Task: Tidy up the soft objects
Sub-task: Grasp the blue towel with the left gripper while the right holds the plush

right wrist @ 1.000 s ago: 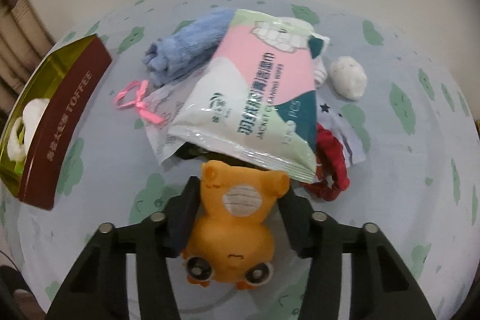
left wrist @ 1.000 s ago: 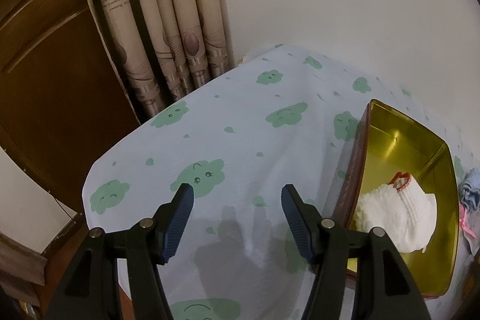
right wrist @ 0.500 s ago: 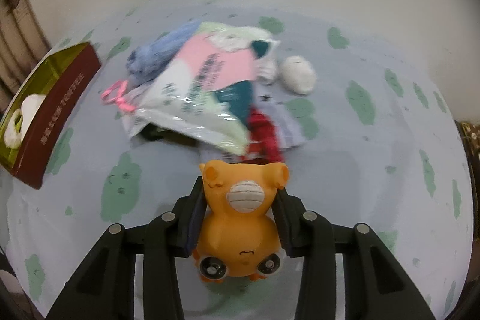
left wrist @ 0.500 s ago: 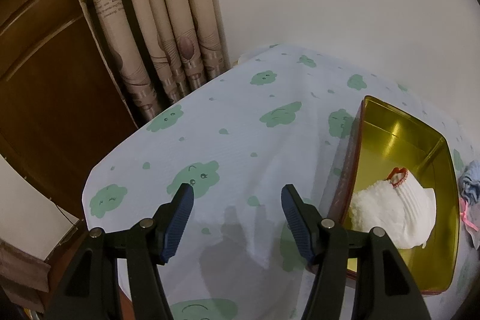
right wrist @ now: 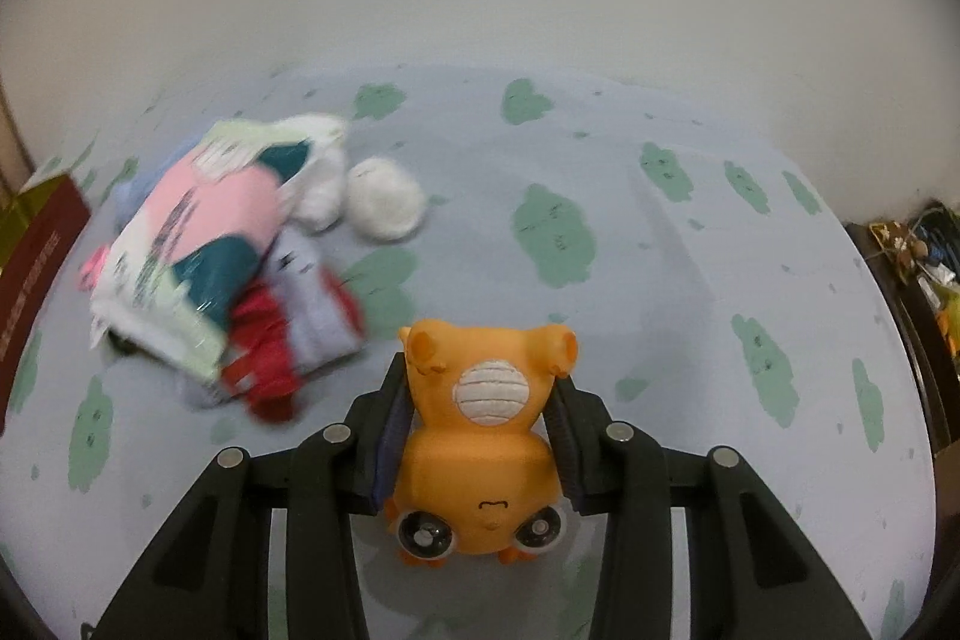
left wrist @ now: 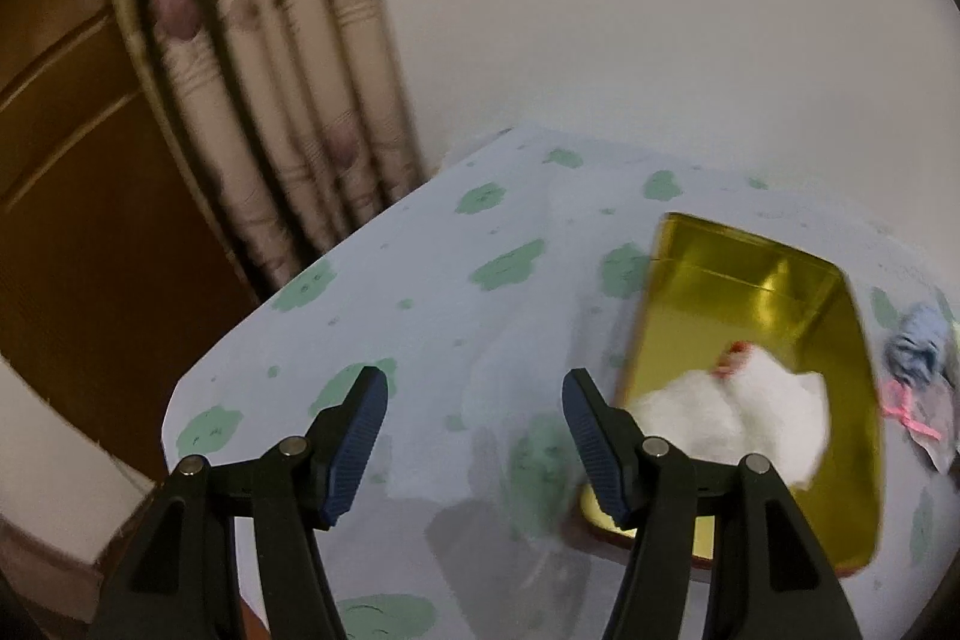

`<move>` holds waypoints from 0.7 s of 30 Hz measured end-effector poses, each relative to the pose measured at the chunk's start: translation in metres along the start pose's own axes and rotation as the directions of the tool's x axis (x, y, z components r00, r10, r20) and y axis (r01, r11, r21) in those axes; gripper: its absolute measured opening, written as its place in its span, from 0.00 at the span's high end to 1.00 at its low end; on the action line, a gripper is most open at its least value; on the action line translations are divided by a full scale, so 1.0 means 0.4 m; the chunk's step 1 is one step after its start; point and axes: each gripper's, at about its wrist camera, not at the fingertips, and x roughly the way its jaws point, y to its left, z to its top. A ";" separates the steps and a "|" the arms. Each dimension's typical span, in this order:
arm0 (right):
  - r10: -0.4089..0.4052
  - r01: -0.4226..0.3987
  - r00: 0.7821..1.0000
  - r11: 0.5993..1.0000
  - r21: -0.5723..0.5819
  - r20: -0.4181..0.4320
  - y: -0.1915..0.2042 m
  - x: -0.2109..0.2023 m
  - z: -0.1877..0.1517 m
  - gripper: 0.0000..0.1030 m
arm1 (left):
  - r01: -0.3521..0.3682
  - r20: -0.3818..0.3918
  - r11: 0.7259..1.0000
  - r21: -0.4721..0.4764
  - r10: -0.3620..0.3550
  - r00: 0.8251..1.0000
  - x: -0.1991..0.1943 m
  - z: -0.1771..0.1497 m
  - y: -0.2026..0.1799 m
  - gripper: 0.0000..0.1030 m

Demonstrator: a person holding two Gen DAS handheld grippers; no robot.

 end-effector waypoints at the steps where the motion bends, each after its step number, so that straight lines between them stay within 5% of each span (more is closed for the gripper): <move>1: -0.005 0.005 1.000 1.000 0.003 0.005 -0.009 0.004 0.004 0.63 | 0.020 0.004 0.999 0.027 -0.020 1.000 -0.011 0.004 -0.022 0.39; 5: -0.009 0.009 1.000 0.999 0.033 0.017 -0.052 0.027 0.017 0.63 | 0.125 0.019 0.977 0.174 -0.130 0.991 -0.068 0.026 -0.153 0.39; 8: 0.007 -0.008 1.000 0.999 0.051 0.021 -0.064 0.039 0.021 0.63 | 0.215 0.004 0.934 0.285 -0.225 0.974 -0.097 0.037 -0.274 0.38; 13: -0.004 0.003 0.998 1.000 0.020 0.055 -0.050 0.030 0.008 0.62 | 0.398 -0.101 0.801 0.446 -0.397 0.912 -0.108 0.045 -0.517 0.36; 18: 0.015 -0.018 0.998 0.999 0.041 0.059 -0.060 0.031 0.007 0.62 | 0.490 -0.213 0.729 0.478 -0.445 0.870 -0.056 0.065 -0.697 0.36; 21: 0.021 -0.024 0.998 0.999 0.044 0.059 -0.061 0.033 0.007 0.62 | 0.564 -0.311 0.695 0.447 -0.470 0.826 -0.012 0.081 -0.777 0.36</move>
